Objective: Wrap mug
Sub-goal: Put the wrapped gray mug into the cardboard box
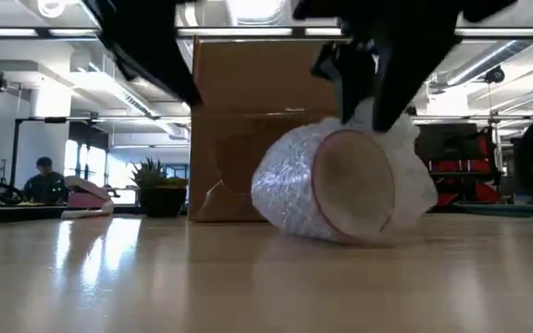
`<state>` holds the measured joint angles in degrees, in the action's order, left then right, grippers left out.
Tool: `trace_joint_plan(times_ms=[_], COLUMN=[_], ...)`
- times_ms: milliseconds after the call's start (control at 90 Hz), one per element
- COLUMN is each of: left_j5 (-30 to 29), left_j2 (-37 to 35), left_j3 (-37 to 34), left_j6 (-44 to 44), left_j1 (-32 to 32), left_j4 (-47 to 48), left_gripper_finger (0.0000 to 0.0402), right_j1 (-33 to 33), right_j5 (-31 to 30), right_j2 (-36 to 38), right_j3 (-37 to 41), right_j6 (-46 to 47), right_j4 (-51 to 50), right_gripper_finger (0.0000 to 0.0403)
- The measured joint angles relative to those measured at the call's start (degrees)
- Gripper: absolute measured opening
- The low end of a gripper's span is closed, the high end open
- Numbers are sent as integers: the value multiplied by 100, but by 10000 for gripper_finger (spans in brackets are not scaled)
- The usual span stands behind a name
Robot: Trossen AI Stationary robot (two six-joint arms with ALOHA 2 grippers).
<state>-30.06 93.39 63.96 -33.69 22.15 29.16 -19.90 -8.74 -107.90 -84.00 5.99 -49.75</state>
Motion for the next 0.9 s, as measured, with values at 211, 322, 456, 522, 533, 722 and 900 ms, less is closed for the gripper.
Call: trace_joint_plan(times_ms=[211,322,456,522,533,722,900], left_j5=[338,525,1034,1506,1563,2137,2981], left_j2=[1039,1399,1638,1684,1691,1709,1617], left_j3=[0,-4,-4,-4,-4,-69,-61], left_j6=[749,1098,1645,1797,1805,1780,1508], left_j1=[-806,-1132,-1379,-1462,-1473,-1537,-1522], left_j4=[-1185,-1482,-1747,-1856,-1868,-1925,-1867], left_gripper_finger=[0,0,0,0,0,1,0], right_j1=[-123,-212,-258,-266,-270,-276,-361], right_j5=[-1246,-1785,-2472,-2569,-2580,-2820,-2729], right_j2=[18,19,-19,-18,-16,12,178], right_j3=[854,1161,1453,1556,1578,1910,1857], right_j6=[238,592,744,764,773,790,534], right_j4=[1357,1765,2117,2310,2353,2833,2755], right_gripper_finger=[221,205,178,160,157,94,29])
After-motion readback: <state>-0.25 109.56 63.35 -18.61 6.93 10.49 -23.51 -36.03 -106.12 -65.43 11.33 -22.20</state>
